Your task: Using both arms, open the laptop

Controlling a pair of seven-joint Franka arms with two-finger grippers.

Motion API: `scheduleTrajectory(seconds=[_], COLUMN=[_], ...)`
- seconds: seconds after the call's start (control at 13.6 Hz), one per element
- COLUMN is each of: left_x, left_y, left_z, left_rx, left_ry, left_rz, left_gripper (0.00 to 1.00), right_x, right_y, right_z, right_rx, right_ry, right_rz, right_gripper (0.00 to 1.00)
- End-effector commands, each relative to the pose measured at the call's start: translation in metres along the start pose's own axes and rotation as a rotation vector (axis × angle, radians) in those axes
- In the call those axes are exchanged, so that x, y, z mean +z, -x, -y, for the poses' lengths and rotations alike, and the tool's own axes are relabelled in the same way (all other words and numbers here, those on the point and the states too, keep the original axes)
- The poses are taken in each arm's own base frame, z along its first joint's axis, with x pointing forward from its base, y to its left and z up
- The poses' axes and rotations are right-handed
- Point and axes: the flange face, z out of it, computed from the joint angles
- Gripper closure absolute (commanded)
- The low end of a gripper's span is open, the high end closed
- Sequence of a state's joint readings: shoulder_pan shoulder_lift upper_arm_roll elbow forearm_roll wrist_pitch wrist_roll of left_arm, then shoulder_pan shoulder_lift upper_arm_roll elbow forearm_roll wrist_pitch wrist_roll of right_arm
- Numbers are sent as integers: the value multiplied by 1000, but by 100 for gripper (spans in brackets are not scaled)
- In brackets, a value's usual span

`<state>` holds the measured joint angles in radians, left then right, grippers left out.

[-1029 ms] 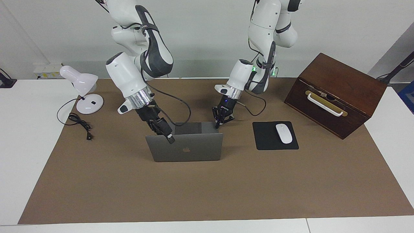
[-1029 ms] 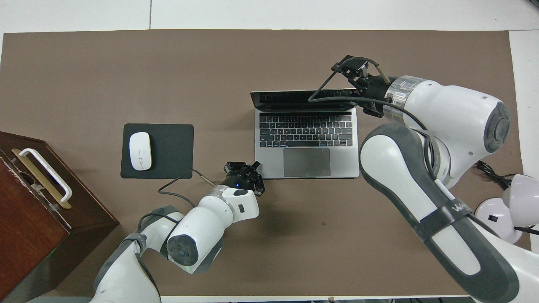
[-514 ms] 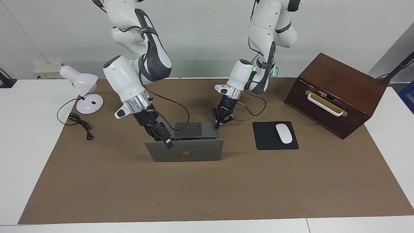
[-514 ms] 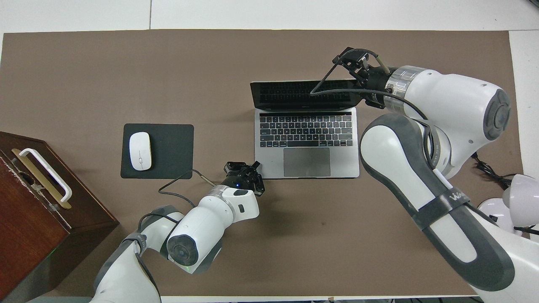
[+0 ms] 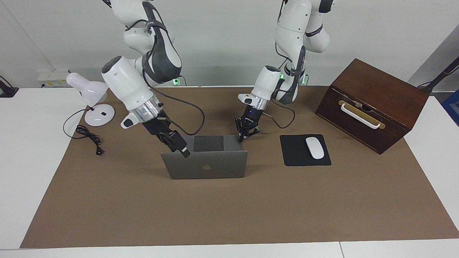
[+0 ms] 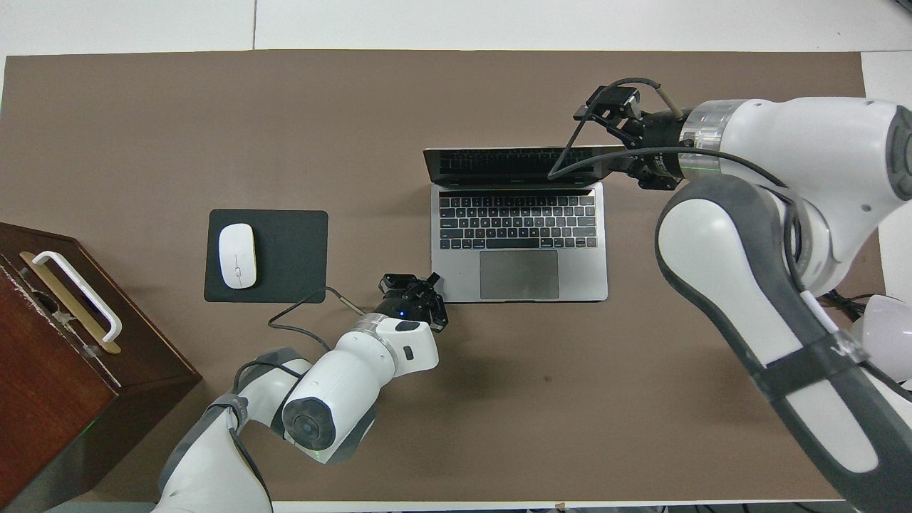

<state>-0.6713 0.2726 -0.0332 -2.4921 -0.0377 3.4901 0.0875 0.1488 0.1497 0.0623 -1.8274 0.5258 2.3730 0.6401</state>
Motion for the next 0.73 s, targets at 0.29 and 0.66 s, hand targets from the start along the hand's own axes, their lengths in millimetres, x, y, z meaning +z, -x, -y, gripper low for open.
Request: scheduleTrajectory(seconds=[0.29, 0.66], left_x=[13, -5], left_y=[7, -6], left_z=[0, 7], left_rx=[13, -17], left_ry=[-3, -14], left_rz=[11, -24], left_gripper=[100, 100], right_x=[-86, -120], right_y=[10, -23], right_z=[8, -41], right_rx=[-382, -701], right_ry=[256, 497], right_rz=[-115, -31], right_gripper=[0, 0])
